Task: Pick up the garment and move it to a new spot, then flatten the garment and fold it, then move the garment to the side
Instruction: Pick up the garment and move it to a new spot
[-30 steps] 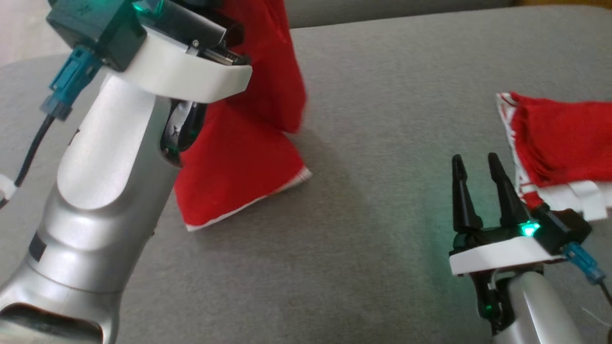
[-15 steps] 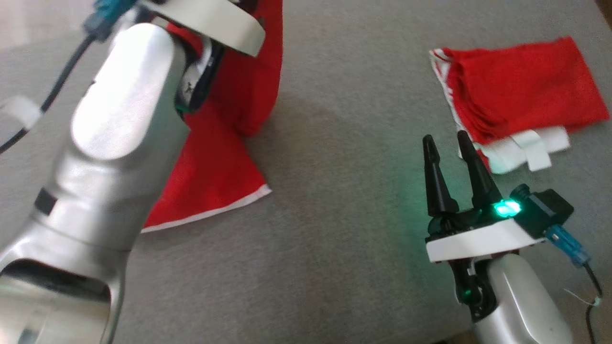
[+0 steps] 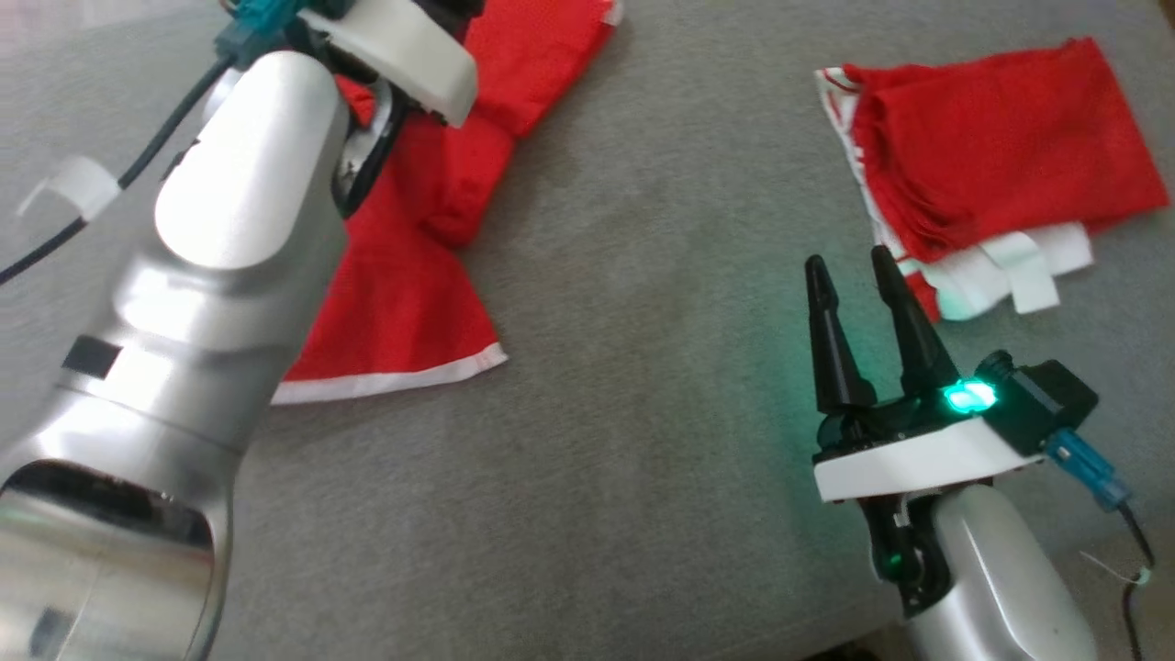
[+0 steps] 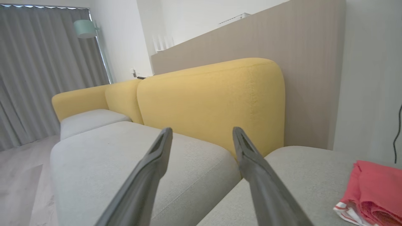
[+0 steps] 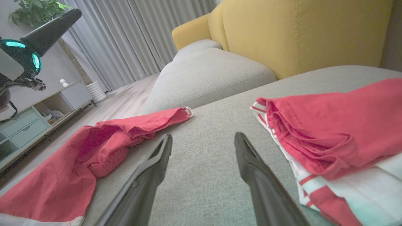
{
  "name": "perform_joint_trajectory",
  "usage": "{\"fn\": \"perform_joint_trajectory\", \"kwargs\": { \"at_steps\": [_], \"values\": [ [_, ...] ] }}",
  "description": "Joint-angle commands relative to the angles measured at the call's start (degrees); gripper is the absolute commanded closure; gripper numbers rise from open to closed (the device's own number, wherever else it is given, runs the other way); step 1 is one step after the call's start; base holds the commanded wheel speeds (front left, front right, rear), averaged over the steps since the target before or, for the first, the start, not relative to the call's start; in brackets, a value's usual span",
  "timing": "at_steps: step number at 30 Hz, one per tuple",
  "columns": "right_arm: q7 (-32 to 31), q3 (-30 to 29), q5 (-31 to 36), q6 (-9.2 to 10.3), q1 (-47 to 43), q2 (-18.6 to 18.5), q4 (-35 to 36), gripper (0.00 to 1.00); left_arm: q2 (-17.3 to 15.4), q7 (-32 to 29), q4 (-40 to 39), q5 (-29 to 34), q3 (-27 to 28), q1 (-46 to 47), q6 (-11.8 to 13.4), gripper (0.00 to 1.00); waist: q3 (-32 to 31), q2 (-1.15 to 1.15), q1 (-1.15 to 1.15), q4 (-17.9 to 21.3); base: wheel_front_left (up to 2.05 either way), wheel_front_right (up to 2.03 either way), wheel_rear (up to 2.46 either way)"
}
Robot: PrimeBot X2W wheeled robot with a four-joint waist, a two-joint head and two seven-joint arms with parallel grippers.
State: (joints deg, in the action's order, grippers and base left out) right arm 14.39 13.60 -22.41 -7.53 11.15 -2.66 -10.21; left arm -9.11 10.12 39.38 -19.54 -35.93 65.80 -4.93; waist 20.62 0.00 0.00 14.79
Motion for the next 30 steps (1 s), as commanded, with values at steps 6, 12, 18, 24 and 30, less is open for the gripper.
{"fn": "perform_joint_trajectory", "kwargs": {
  "at_steps": [6, 12, 18, 24, 30],
  "values": [
    [0.61, -1.90, 3.39, 0.04, 0.62, -0.21, 1.12, 0.00, -3.47, 3.37, -3.41, -0.99, 3.12, 0.28, 0.94, 0.00, -3.28, 0.00, 0.00, -7.56, 0.00, 0.00, 0.00],
    [0.61, -4.93, 6.05, 0.04, -0.59, -0.21, 0.65, 0.00, -6.66, 4.33, -7.94, -0.67, 3.40, -7.71, 2.74, 0.00, -6.15, 0.00, 0.00, -13.55, 0.00, 0.00, 0.00],
    [0.61, -7.86, 8.15, 0.04, -2.59, -0.21, -0.16, 0.00, -9.32, 4.75, -14.97, -2.32, 5.14, -23.70, 7.39, 0.00, -9.42, 0.00, 0.00, -19.02, 0.00, 0.00, 0.00],
    [0.61, -10.05, 8.87, 0.04, -4.61, -0.21, -0.55, 0.00, -8.10, 4.85, -20.57, -3.74, 7.45, -39.33, 13.47, 0.00, -11.20, 0.00, 0.00, -22.01, 0.00, 0.00, 0.00],
    [0.61, -10.22, 9.62, 0.04, -6.19, -0.21, -1.39, 0.00, -5.00, 4.86, -24.02, -3.62, 10.99, -49.02, 16.52, 0.00, -12.39, 0.00, 0.00, -23.09, 0.00, 0.00, 0.00]
  ]
}}
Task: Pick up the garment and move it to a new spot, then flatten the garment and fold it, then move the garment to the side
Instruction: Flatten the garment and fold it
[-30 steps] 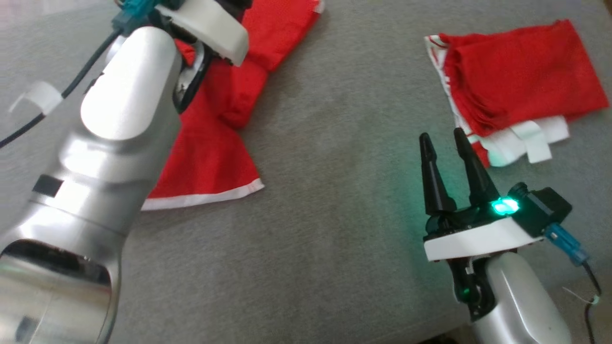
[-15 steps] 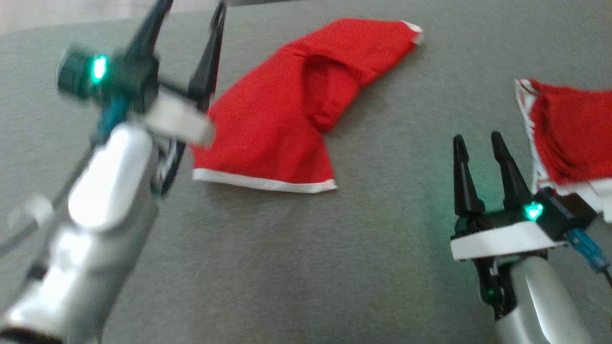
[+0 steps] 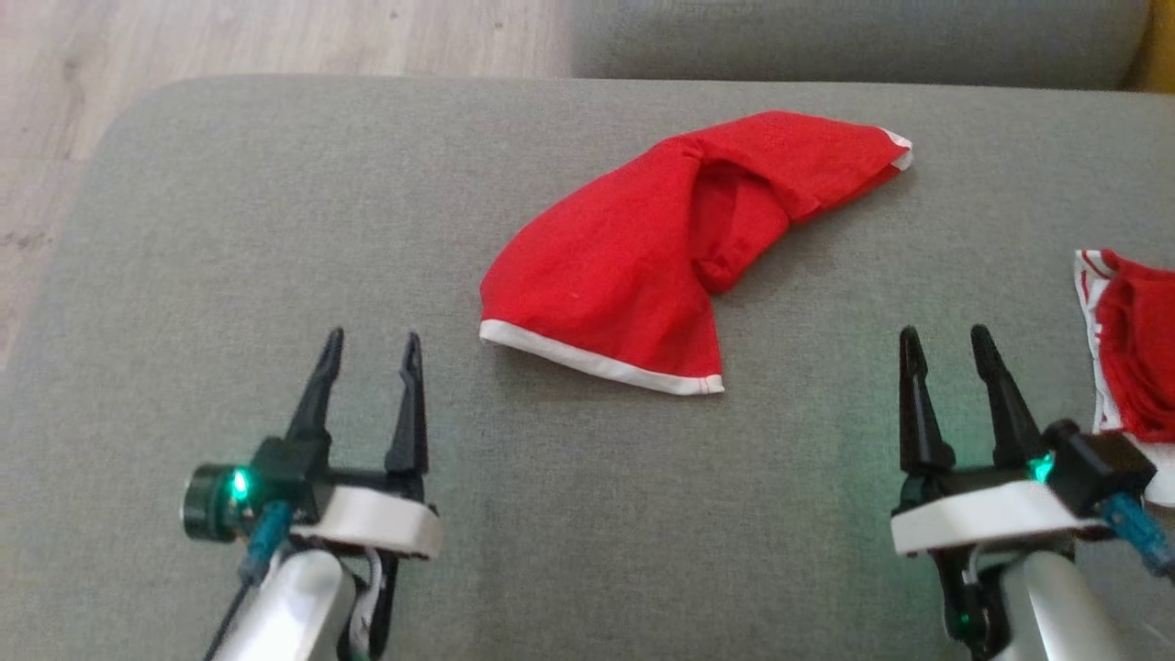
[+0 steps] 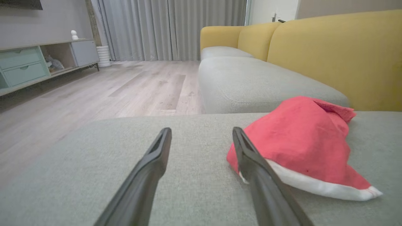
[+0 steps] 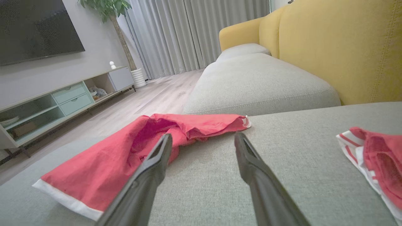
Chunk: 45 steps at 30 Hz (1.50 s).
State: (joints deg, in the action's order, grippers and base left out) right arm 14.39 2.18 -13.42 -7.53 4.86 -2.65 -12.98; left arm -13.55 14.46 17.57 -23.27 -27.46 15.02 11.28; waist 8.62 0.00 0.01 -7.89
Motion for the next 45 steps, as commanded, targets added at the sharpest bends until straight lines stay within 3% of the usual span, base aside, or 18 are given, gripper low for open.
{"fn": "perform_joint_trajectory", "kwargs": {
  "at_steps": [1, 10, 18, 31, 32, 34, 35, 36, 45],
  "values": [
    [0.61, 1.12, 0.77, 0.04, -0.07, -0.22, 1.29, 0.00, -0.18, 0.52, -2.64, 0.44, 2.82, 1.01, 0.22, 0.00, -0.52, 0.00, -0.01, -0.62, 0.00, 0.00, 0.00],
    [-0.09, 5.34, 1.93, 0.04, 1.33, -0.22, -0.40, 0.00, 2.10, 0.53, -3.59, 3.24, 4.66, 1.65, -2.05, 0.00, 0.76, 0.00, -0.01, -3.29, 0.00, 0.00, 0.00],
    [-5.49, 12.39, 4.14, 0.04, 5.99, -0.22, -8.99, 0.00, 4.98, 0.53, 0.06, 3.62, 5.34, 2.16, -3.53, 0.00, 3.16, 0.00, -0.01, -5.81, 0.00, 0.00, 0.00],
    [-8.00, 15.97, 3.12, 0.04, 9.74, -0.22, -17.50, 0.00, 6.35, 0.53, 1.51, 5.28, 7.95, 2.82, -5.10, 0.00, 3.65, 0.00, -0.01, -7.75, 0.00, 0.00, 0.00],
    [-7.90, 16.11, 2.94, 0.04, 9.96, -0.22, -17.87, 0.09, 6.46, 0.53, 1.54, 5.43, 8.14, 2.76, -5.16, 0.00, 3.64, 0.00, -0.01, -7.72, 0.00, 0.00, 0.00],
    [-7.63, 16.38, 2.65, 0.04, 10.40, -0.22, -18.51, 0.59, 6.63, 0.53, 1.62, 5.72, 8.48, 2.63, -5.34, 0.00, 3.63, 0.00, -0.01, -7.56, 0.00, 0.00, 0.00],
    [-7.47, 16.53, 2.58, 0.04, 10.63, -0.22, -18.81, 0.92, 6.71, 0.53, 1.67, 5.86, 8.63, 2.57, -5.45, 0.00, 3.62, 0.00, -0.01, -7.47, 0.00, 0.00, 0.00],
    [-7.19, 16.62, 2.54, 0.04, 10.85, -0.22, -19.06, 1.00, 6.79, 0.53, 1.72, 5.99, 8.77, 2.52, -5.56, 0.00, 3.61, 0.00, -0.01, -7.37, 0.00, 0.00, 0.00],
    [-3.45, 14.07, 2.15, 0.04, 11.18, -0.22, -20.25, 1.00, 7.19, 0.53, 2.31, 7.05, 10.23, 1.82, -6.20, 0.00, 2.36, 0.00, -0.01, -5.68, 0.00, 0.00, 0.00]
  ]
}}
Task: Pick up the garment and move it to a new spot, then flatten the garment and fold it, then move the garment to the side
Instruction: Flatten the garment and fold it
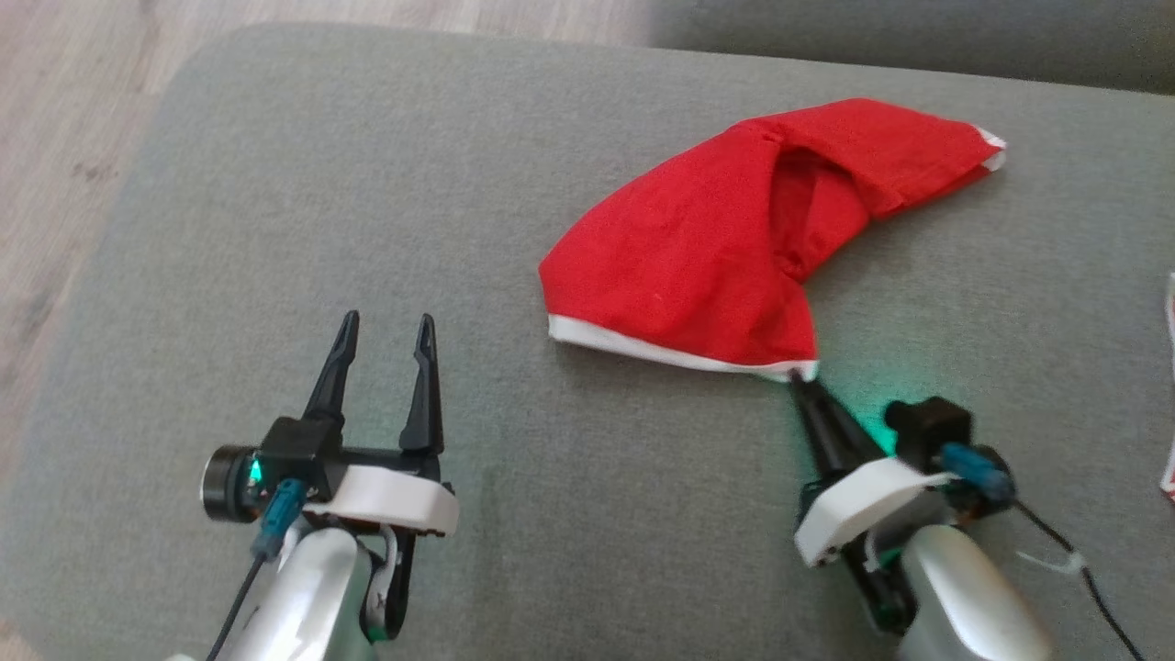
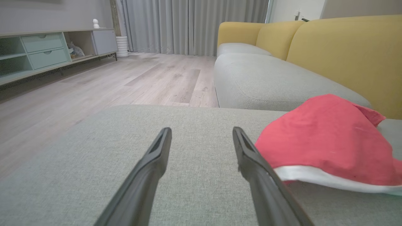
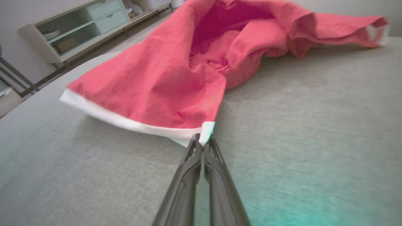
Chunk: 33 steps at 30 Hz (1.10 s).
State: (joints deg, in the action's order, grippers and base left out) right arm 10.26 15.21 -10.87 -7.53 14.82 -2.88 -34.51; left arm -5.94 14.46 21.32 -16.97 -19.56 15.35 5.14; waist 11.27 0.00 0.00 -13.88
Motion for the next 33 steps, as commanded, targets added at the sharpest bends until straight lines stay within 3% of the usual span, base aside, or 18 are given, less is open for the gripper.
{"fn": "perform_joint_trajectory", "kwargs": {
  "at_steps": [1, 10, 18, 24, 25, 26, 33],
  "values": [
    [1.04, 0.07, -0.38, 0.04, 0.89, 0.01, 1.38, 1.00, -0.46, 0.53, -1.38, 0.86, 2.49, 1.32, -0.15, 0.00, -0.62, 0.00, 0.00, 0.69, 0.00, 0.00, 0.00],
    [1.10, -15.78, 3.57, 0.04, -6.32, 0.01, 7.19, 1.00, -0.39, 0.53, -0.75, 1.94, 3.08, -0.19, -1.16, 0.00, -3.50, 0.00, 0.00, 5.62, 0.00, 0.00, 0.00],
    [-2.45, -22.66, 5.20, 0.04, -12.00, 0.01, 13.56, 1.00, 0.35, 0.53, 0.05, 2.72, 2.64, -0.75, -1.77, 0.00, -4.91, 0.00, 0.00, 8.52, 0.00, 0.00, 0.00],
    [-4.95, -26.29, 6.05, 0.04, -13.93, 0.01, 14.05, 1.00, 0.82, 0.53, 0.38, 3.11, 2.43, -0.68, -2.09, 0.00, -5.24, 0.00, 0.00, 8.99, 0.00, 0.00, 0.00],
    [-4.49, -26.75, 6.55, 0.04, -13.98, 0.01, 14.32, 0.37, 0.90, 0.53, 0.44, 3.20, 2.35, -0.60, -2.19, 0.00, -5.27, 0.00, 0.00, 8.93, 0.00, 0.00, 0.00],
    [-3.90, -26.89, 6.30, 0.04, -13.87, 0.01, 14.56, 0.00, 0.98, 0.53, 0.53, 3.29, 2.27, -0.53, -2.27, 0.00, -5.33, 0.00, 0.00, 8.84, 0.00, 0.00, 0.00],
    [2.39, -18.31, 1.67, 0.04, -12.76, 0.01, 18.92, 0.00, 1.14, 0.53, 0.59, 3.75, 2.24, -0.89, -2.83, 0.00, -5.77, 0.00, 0.00, 7.59, 0.00, 0.00, 0.00]
  ]
}}
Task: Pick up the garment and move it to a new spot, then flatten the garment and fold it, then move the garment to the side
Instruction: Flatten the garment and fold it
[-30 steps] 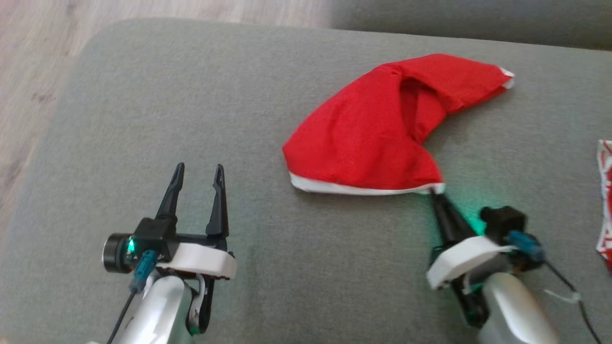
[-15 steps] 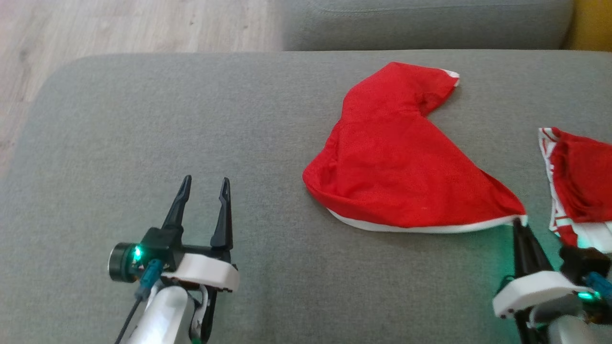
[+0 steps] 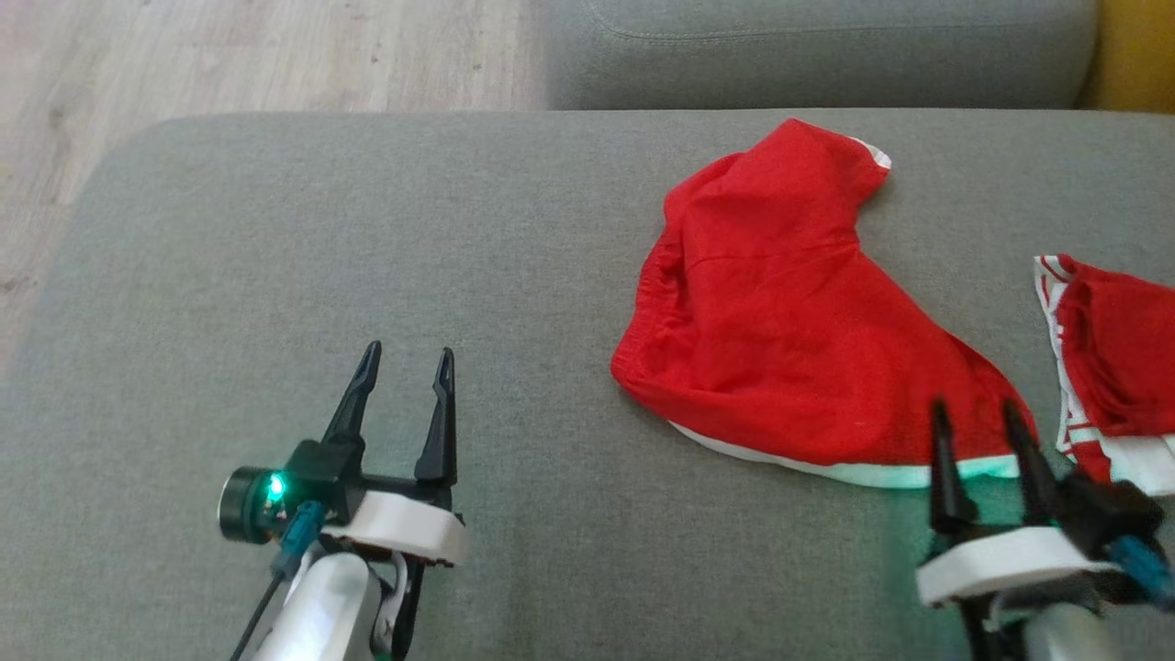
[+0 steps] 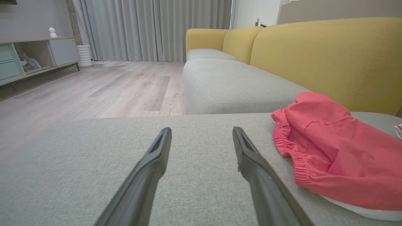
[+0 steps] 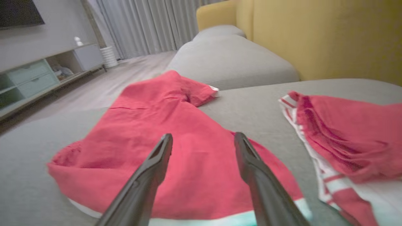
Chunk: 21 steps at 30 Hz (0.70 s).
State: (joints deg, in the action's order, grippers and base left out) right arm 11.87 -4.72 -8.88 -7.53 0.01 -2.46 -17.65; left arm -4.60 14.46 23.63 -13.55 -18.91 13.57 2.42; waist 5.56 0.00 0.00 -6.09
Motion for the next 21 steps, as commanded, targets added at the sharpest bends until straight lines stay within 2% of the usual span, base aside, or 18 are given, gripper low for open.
{"fn": "perform_joint_trajectory", "kwargs": {
  "at_steps": [1, 8, 11, 15, 17, 21],
  "values": [
    [1.40, 3.52, -0.95, 0.04, 1.85, -0.42, 2.80, 0.00, -0.19, 0.53, -1.80, 0.35, 1.66, 0.74, -0.20, 0.00, -0.07, 0.00, 0.00, -0.38, 0.00, 0.00, 0.00],
    [2.68, 17.76, -1.09, 0.04, 2.72, -0.42, 5.08, 0.00, 0.25, 0.53, -2.11, 0.51, 1.36, 0.99, -0.42, 0.00, 0.95, 0.00, 0.00, -3.40, 0.00, 0.00, 0.00],
    [-0.50, 22.33, 0.61, 0.04, 6.03, -0.42, 2.85, 0.00, 0.47, 0.53, -2.08, 0.48, 1.20, 1.37, -0.46, 0.00, 1.96, 0.00, 0.00, -4.82, 0.00, 0.00, 0.00],
    [-6.30, 25.26, 1.96, 0.04, 11.18, -0.42, -2.31, 0.00, 0.79, 0.53, -1.77, 0.38, 0.87, 1.99, -0.61, 0.00, 3.16, 0.00, 0.00, -7.01, 0.00, 0.00, 0.00],
    [-7.75, 25.97, 0.56, 0.04, 13.47, -0.42, -4.98, 0.00, 0.97, 0.53, -1.51, 0.27, 0.53, 2.38, -0.75, 0.00, 3.70, 0.00, 0.00, -8.30, 0.00, 0.00, 0.00],
    [-9.02, 26.40, 2.28, 0.04, 17.41, -0.42, -11.00, 0.00, 1.27, 0.53, -1.34, 0.03, 0.01, 2.94, -0.76, 0.00, 4.55, 0.00, 0.00, -10.30, 0.00, 0.00, 0.00]
  ]
}}
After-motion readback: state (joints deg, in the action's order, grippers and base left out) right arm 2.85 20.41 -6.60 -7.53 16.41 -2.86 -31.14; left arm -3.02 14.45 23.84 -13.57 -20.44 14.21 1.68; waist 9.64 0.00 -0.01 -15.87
